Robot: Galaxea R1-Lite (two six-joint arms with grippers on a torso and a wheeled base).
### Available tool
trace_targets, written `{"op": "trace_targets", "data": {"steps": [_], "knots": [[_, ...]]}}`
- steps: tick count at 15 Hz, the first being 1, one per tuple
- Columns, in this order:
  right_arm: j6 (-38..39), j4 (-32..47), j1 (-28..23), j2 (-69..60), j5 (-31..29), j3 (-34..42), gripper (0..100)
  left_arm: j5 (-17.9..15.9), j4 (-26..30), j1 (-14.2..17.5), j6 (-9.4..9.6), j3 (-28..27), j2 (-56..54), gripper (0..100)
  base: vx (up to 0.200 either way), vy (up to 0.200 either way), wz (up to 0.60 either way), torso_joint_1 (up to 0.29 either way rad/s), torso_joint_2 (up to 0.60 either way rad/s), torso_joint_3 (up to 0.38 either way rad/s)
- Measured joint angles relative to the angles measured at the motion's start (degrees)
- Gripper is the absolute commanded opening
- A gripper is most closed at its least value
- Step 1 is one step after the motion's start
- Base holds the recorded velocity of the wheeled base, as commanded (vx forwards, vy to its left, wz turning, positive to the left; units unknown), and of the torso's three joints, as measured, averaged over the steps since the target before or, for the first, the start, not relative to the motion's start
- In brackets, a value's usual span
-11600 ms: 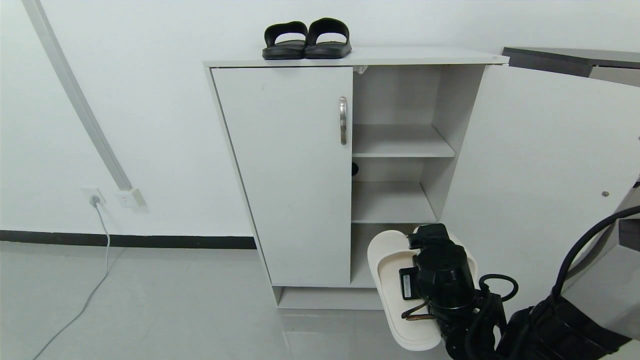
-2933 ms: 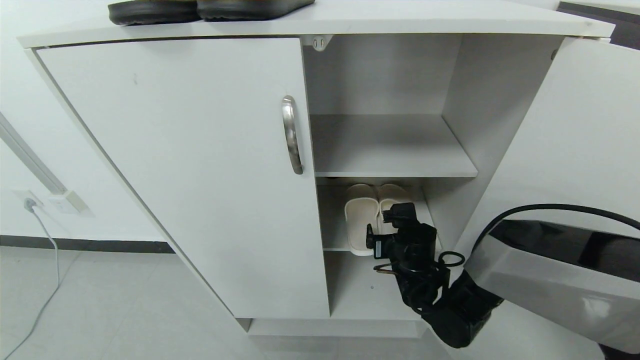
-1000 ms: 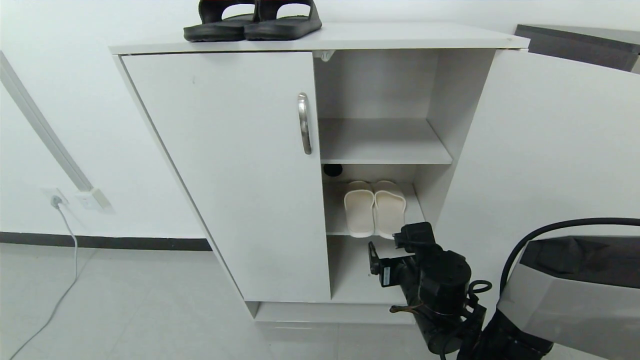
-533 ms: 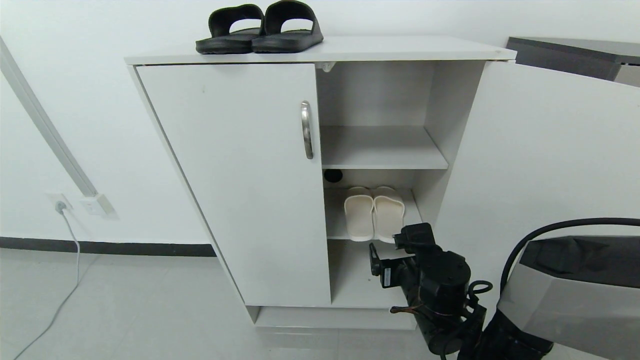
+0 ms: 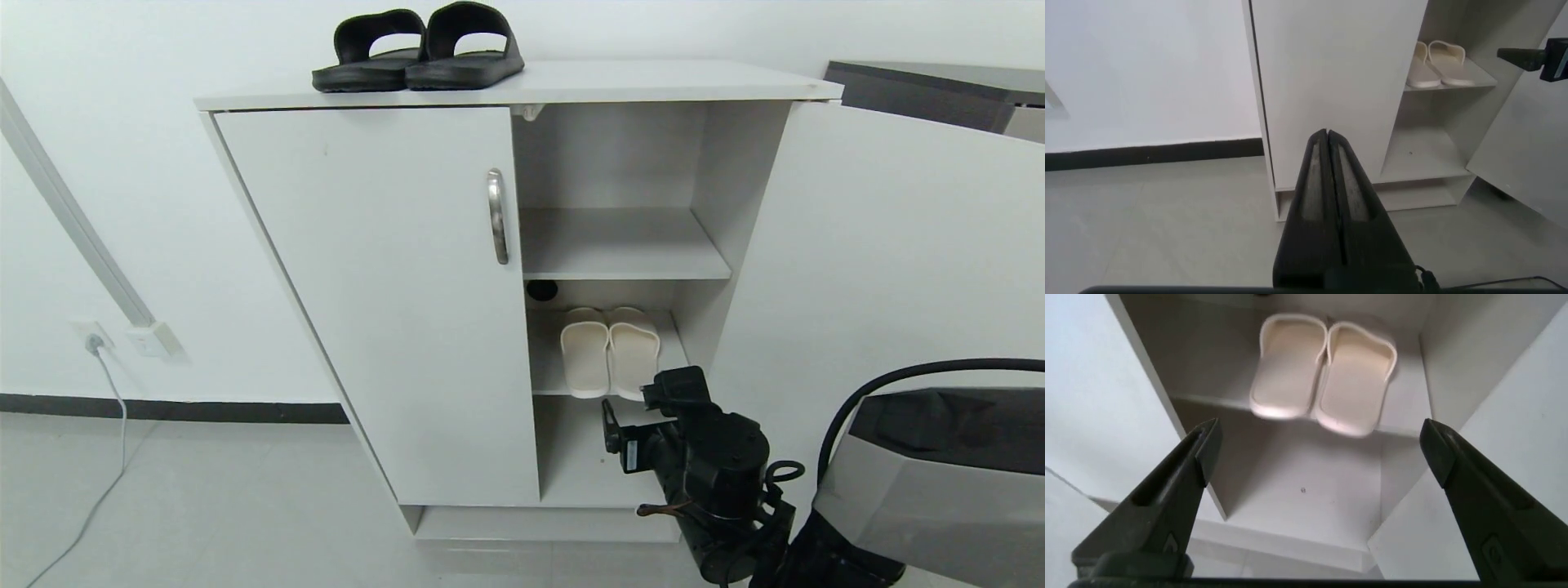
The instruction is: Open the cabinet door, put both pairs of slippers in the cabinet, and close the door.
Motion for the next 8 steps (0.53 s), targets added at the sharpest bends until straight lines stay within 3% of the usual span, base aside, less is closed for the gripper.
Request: {"op": "trace_targets", "data": {"steps": [8], "knots": [[-0.2, -0.2, -0.2, 0.5, 0.0, 0.1, 100, 0.1, 0.0, 0.0, 0.0, 0.0, 0.0, 0, 0.0, 0.2, 0.0, 0.003, 0.0, 0.004]]}}
